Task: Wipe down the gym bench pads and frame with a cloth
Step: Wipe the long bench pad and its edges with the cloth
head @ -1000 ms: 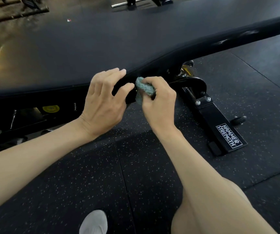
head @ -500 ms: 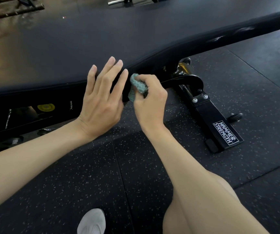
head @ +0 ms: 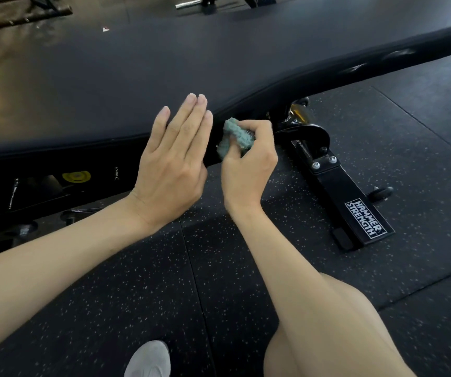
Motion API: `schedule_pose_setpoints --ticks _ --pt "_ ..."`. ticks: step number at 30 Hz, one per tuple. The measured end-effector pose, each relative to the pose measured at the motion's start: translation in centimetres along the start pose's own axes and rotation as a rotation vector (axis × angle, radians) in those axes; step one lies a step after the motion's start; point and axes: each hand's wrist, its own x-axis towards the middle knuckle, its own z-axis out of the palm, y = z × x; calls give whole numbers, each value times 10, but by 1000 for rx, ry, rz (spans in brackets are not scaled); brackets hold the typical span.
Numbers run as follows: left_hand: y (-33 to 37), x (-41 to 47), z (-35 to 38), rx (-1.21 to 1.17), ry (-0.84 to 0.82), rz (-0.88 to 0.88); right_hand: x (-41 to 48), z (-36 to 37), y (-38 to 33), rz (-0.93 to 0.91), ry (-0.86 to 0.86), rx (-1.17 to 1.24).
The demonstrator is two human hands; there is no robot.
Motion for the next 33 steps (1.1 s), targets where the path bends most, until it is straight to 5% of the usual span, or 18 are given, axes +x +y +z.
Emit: schedule_pose_setpoints --ticks 12,19,26,33 --pt "18 29 18 11 6 45 97 -7 34 183 402 19" --pt "38 69 36 0 36 -3 64 9 32 -211 286 -126" --pt "42 71 39 -89 -3 -126 134 -24 45 131 491 -16" --pt "42 83 2 -558 -57 -402 75 -3 33 -75 277 -47"
